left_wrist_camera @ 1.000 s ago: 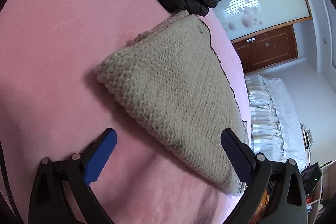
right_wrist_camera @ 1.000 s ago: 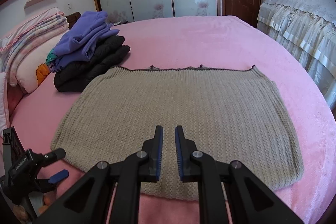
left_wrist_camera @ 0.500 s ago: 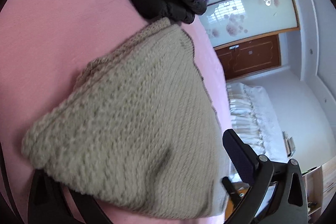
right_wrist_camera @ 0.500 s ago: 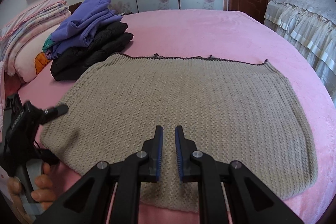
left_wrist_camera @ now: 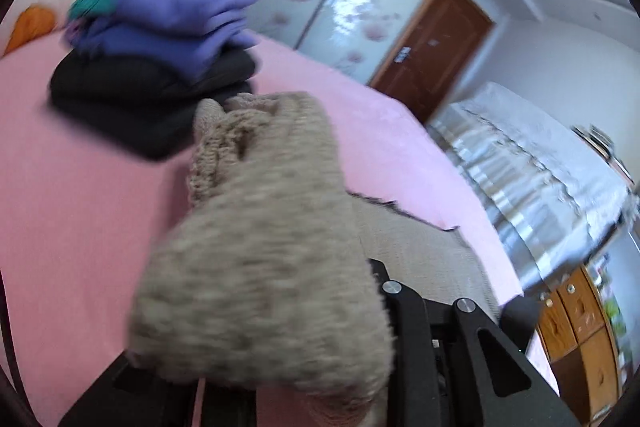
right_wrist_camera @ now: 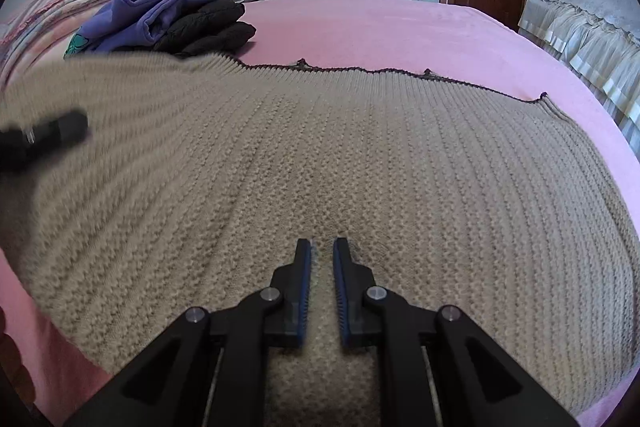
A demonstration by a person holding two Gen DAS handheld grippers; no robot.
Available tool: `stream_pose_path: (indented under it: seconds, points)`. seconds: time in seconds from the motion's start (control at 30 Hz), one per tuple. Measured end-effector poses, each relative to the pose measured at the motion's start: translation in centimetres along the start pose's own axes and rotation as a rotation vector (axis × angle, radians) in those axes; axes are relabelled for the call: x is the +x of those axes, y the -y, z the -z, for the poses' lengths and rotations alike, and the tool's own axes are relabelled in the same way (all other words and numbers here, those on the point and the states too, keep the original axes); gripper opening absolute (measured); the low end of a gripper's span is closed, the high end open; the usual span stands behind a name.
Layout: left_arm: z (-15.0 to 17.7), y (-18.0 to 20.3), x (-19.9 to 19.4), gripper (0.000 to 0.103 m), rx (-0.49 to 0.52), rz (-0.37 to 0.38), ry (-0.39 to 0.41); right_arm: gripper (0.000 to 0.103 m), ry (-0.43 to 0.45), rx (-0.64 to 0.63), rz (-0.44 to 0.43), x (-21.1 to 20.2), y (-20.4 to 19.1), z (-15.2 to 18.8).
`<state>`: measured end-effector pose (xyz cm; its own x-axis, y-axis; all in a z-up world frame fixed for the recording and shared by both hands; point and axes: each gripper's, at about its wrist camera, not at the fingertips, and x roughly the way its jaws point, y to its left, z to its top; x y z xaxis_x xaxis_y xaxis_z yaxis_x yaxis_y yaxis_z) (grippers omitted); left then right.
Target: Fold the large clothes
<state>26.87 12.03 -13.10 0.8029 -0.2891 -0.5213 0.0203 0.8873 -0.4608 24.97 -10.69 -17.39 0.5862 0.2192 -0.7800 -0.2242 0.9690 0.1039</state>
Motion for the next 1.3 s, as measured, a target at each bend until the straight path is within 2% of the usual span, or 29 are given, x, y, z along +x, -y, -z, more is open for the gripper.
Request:
stream_pose_path:
  seconds: [0.13, 0.23, 0.37, 0.47, 0.53, 0.63, 0.7, 0.73, 0.77, 0.8, 0.87, 0.93, 0.97, 1.1, 1.2, 1.23, 1.3]
  points:
    - [-1.7, 6.3, 0.3, 0.020, 0.132, 0.072, 0.014, 0.011, -0.006, 0.083, -0.112, -1.4, 2.0, 0.1]
    - [-1.8, 10.9, 1.0, 0.020, 0.216, 0.121, 0.002, 0.011, 0.030, 0.174, -0.127, -4.0, 5.2, 0.6]
    - [-0.3, 16.4, 2.9, 0.021, 0.313, 0.181, -0.042, 0.011, 0.106, 0.264, -0.041, -8.1, 10.3, 1.8]
    - [2.2, 20.1, 5.0, 0.020, 0.366, 0.236, -0.114, 0.011, 0.131, 0.316, 0.052, -10.6, 14.5, 3.0]
    - [4.9, 22.1, 7.2, 0.020, 0.404, 0.258, -0.197, 0.011, 0.137, 0.360, 0.110, -11.8, 17.2, 3.8]
    - [9.8, 23.6, 10.7, 0.022, 0.474, 0.216, -0.324, 0.011, 0.139, 0.423, 0.171, -12.8, 20.5, 5.1]
    - [12.3, 23.7, 11.5, 0.023, 0.531, 0.160, -0.336, 0.011, 0.125, 0.454, 0.200, -13.2, 22.0, 5.7]
    - [12.9, 23.6, 11.5, 0.026, 0.556, 0.142, -0.325, 0.011, 0.117, 0.466, 0.208, -13.3, 22.6, 6.0]
    - [13.3, 23.5, 11.4, 0.033, 0.571, 0.130, -0.315, 0.011, 0.112, 0.477, 0.211, -13.5, 23.0, 6.2]
    - [13.3, 23.3, 11.1, 0.037, 0.575, 0.126, -0.308, 0.011, 0.108, 0.484, 0.208, -13.4, 23.2, 6.5]
    - [12.8, 22.8, 10.6, 0.060, 0.546, 0.157, -0.329, 0.011, 0.104, 0.487, 0.200, -13.6, 23.4, 6.9]
    - [12.1, 22.3, 9.3, 0.071, 0.488, 0.200, -0.356, 0.011, 0.100, 0.488, 0.185, -13.7, 23.6, 7.1]
    - [11.8, 22.2, 8.7, 0.075, 0.466, 0.217, -0.363, 0.011, 0.099, 0.491, 0.172, -13.7, 23.8, 7.0]
    - [10.7, 22.8, 4.8, 0.075, 0.383, 0.275, -0.384, 0.012, 0.128, 0.515, 0.105, -15.7, 24.4, 7.5]
    - [8.7, 21.3, 1.1, 0.080, 0.320, 0.285, -0.323, 0.014, 0.156, 0.531, 0.039, -17.2, 24.2, 7.2]
    - [8.0, 20.7, 0.0, 0.085, 0.294, 0.263, -0.282, 0.018, 0.160, 0.534, 0.009, -17.7, 24.1, 7.0]
    - [7.4, 19.3, -1.0, 0.087, 0.268, 0.203, -0.230, 0.039, 0.169, 0.541, -0.046, -18.5, 23.8, 6.6]
